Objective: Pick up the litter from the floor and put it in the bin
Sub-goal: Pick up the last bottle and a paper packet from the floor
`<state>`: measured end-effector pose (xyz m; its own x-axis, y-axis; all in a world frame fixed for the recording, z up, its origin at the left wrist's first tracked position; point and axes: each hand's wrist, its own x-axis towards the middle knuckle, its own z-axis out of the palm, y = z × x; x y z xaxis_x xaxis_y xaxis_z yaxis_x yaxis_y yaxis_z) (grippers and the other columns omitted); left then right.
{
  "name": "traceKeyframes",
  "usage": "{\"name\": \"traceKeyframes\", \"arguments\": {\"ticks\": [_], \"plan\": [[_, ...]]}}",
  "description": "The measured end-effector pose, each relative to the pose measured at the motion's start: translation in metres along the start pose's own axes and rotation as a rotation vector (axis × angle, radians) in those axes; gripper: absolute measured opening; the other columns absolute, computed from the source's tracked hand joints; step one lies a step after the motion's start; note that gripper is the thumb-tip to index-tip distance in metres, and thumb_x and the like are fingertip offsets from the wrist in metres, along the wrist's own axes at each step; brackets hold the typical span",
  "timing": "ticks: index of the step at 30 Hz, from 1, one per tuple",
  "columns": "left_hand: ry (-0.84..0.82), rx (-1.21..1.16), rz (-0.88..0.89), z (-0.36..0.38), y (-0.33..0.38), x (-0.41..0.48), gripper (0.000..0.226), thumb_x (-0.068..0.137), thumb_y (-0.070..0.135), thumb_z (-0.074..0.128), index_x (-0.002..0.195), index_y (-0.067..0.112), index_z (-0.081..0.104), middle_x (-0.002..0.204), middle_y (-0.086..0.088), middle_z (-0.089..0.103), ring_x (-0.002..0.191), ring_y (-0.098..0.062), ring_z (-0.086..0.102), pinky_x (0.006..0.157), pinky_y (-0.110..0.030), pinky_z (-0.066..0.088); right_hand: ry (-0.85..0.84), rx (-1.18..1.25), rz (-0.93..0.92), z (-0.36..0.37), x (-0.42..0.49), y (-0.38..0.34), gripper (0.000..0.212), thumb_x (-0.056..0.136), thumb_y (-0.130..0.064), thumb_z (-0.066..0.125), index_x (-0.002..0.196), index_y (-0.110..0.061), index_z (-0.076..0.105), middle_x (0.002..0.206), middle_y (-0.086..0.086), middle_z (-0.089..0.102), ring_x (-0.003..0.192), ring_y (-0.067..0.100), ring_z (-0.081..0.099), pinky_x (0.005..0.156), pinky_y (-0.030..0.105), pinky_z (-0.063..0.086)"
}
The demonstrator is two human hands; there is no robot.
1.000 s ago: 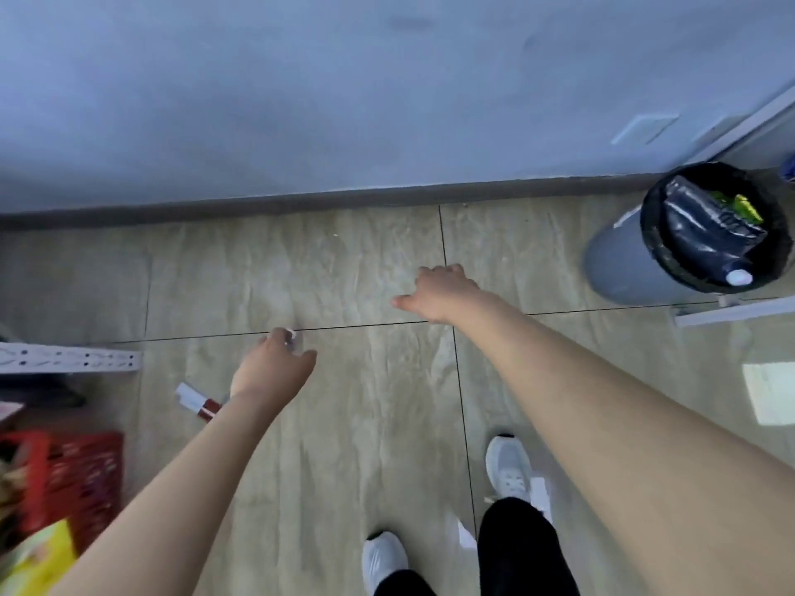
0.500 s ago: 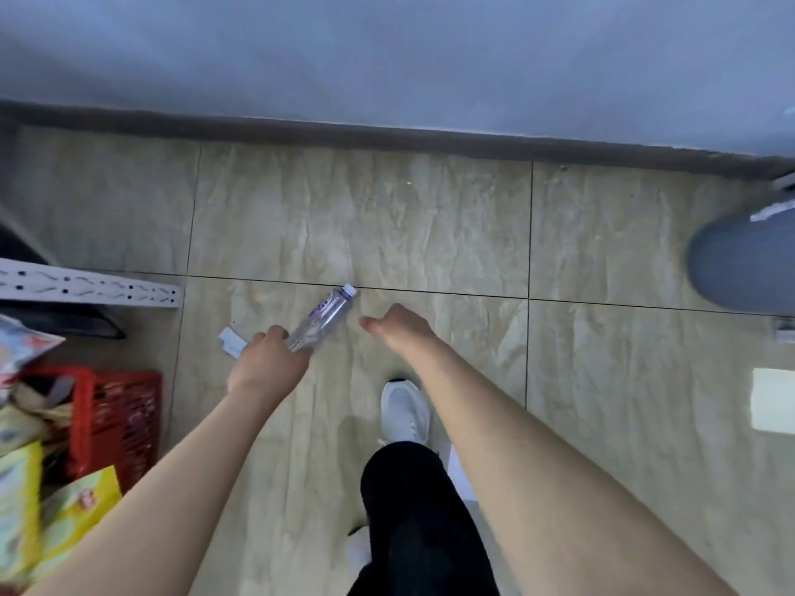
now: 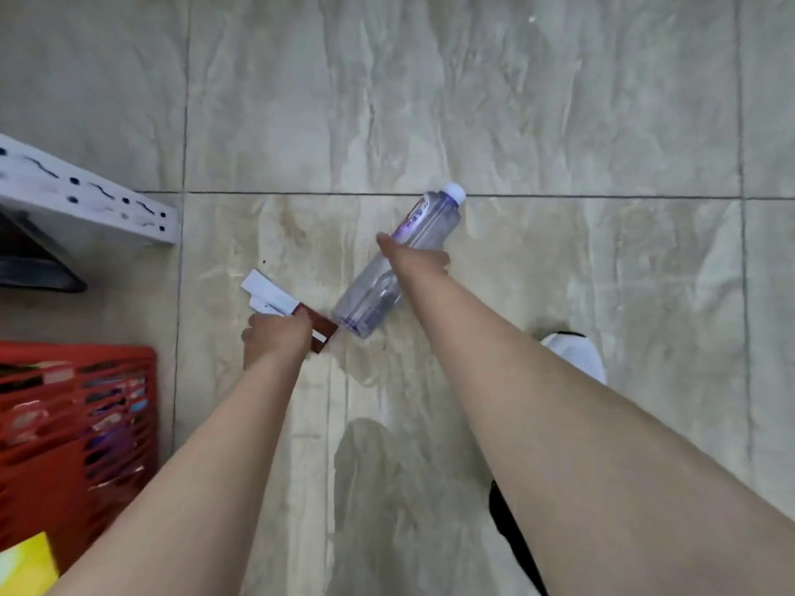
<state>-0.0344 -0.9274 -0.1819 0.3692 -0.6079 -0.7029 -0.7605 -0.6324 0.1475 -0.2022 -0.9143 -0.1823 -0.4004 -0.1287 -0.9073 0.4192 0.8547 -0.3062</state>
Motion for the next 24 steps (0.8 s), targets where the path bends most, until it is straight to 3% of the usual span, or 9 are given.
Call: {"name": "traceKeyframes", "arguments": {"ticks": [4,7,11,15,21,24], "plan": [[0.140,0.005,0.010,0.029,-0.015,0.029,0.069,0.087,0.037,0.059,0.135,-0.003,0.029,0.141,-0.021,0.034,0.122,-0.042,0.048,0.092,-0.046,0.043,0.130,0.038,-0.127,0.033,0.032,0.013,0.090,0.066,-0.049,0.072,0.131,-0.009,0.024,0.134,0.015,0.042,0.114,0.036,0.053,0.097,0.045,0.046],[0.180,-0.042,0.044,0.038,-0.015,0.037,0.061,0.085,0.034,0.061,0.129,-0.001,0.039,0.136,-0.020,0.045,0.119,-0.042,0.052,0.089,-0.046,0.044,0.132,0.021,-0.209,0.031,0.033,0.017,0.082,0.069,-0.043,0.071,0.128,-0.009,0.027,0.131,0.013,0.044,0.110,0.035,0.055,0.094,0.044,0.048],[0.050,-0.190,0.023,0.032,-0.016,0.025,0.030,0.082,0.024,0.065,0.103,0.003,0.063,0.111,-0.016,0.069,0.097,-0.034,0.065,0.070,-0.031,0.041,0.096,-0.077,-0.211,-0.003,0.017,0.016,0.075,0.074,-0.040,0.070,0.128,-0.006,0.030,0.133,0.013,0.046,0.115,0.033,0.054,0.096,0.043,0.047],[0.010,-0.275,0.057,0.006,-0.003,-0.022,0.012,0.079,0.020,0.068,0.085,0.011,0.062,0.099,-0.013,0.071,0.075,-0.026,0.058,0.067,-0.028,0.038,0.113,-0.157,-0.244,-0.053,-0.021,0.005,0.077,0.073,-0.043,0.071,0.128,-0.006,0.032,0.133,0.013,0.047,0.117,0.033,0.054,0.096,0.040,0.046],[-0.048,-0.084,0.356,-0.063,0.050,-0.146,0.016,0.078,0.022,0.068,0.073,0.017,0.053,0.090,-0.006,0.067,0.079,-0.028,0.062,0.065,-0.033,0.045,0.070,-0.120,-0.247,-0.146,-0.127,-0.019,0.073,0.074,-0.048,0.070,0.124,-0.008,0.036,0.127,0.010,0.053,0.108,0.028,0.058,0.075,0.029,0.041],[0.020,0.133,0.545,-0.100,0.091,-0.214,0.022,0.080,0.024,0.064,0.068,0.022,0.044,0.076,0.001,0.058,0.067,-0.024,0.053,0.050,-0.027,0.030,0.105,-0.065,-0.246,-0.200,-0.178,-0.027,0.071,0.071,-0.052,0.069,0.122,-0.011,0.041,0.119,0.007,0.057,0.093,0.025,0.058,0.070,0.029,0.041]]}}
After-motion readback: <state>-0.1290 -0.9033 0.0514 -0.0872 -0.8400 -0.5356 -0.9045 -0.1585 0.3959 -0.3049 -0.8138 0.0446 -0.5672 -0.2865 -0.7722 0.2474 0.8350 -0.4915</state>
